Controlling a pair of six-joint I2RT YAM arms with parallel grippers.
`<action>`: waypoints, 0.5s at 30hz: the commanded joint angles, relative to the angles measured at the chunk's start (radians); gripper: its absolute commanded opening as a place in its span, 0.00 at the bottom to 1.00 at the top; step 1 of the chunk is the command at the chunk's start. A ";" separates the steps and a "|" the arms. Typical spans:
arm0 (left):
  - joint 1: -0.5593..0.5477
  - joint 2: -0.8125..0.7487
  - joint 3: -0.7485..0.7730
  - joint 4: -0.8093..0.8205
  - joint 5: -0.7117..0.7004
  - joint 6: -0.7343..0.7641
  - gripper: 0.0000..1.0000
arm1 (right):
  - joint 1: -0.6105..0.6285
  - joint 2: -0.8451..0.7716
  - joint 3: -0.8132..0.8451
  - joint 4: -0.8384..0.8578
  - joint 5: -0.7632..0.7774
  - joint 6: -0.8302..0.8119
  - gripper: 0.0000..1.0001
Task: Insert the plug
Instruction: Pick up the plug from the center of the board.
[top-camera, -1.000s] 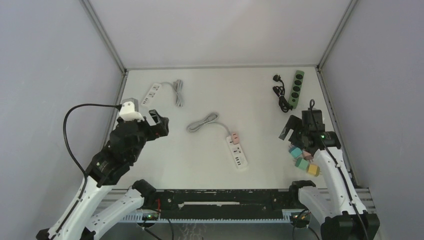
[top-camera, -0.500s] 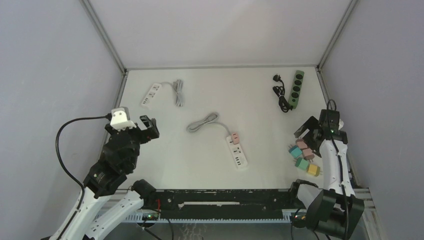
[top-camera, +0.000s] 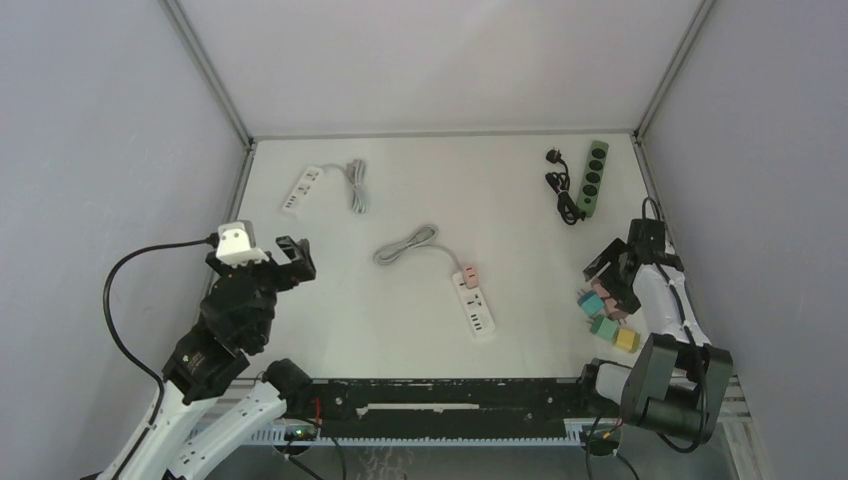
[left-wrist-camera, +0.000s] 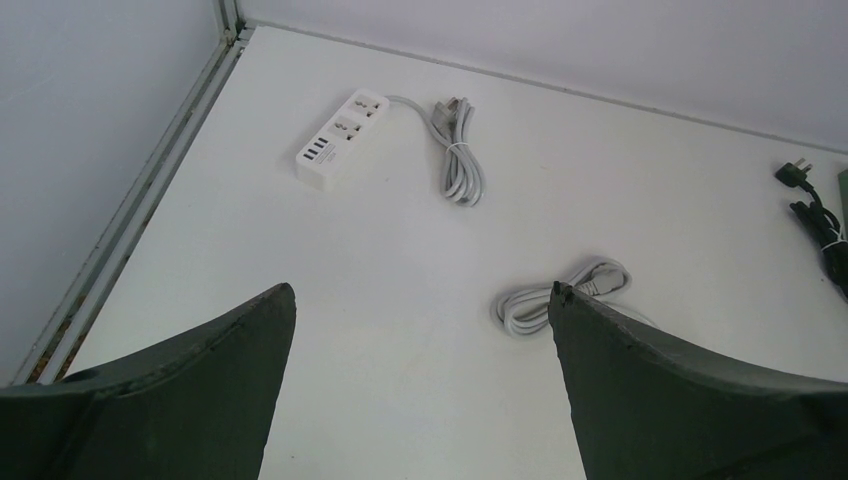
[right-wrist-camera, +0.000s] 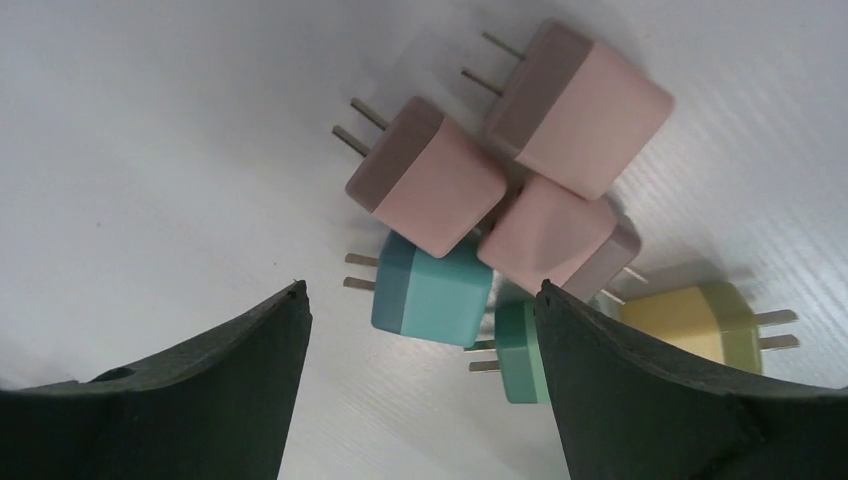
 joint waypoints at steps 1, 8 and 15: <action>-0.011 -0.012 -0.015 0.045 -0.013 0.021 1.00 | 0.043 0.034 0.002 -0.007 0.016 0.042 0.87; -0.012 -0.021 -0.016 0.043 -0.016 0.023 1.00 | 0.100 0.093 -0.003 0.017 0.052 0.084 0.82; -0.012 -0.022 -0.018 0.043 -0.017 0.023 1.00 | 0.155 0.141 -0.004 0.077 0.018 0.111 0.76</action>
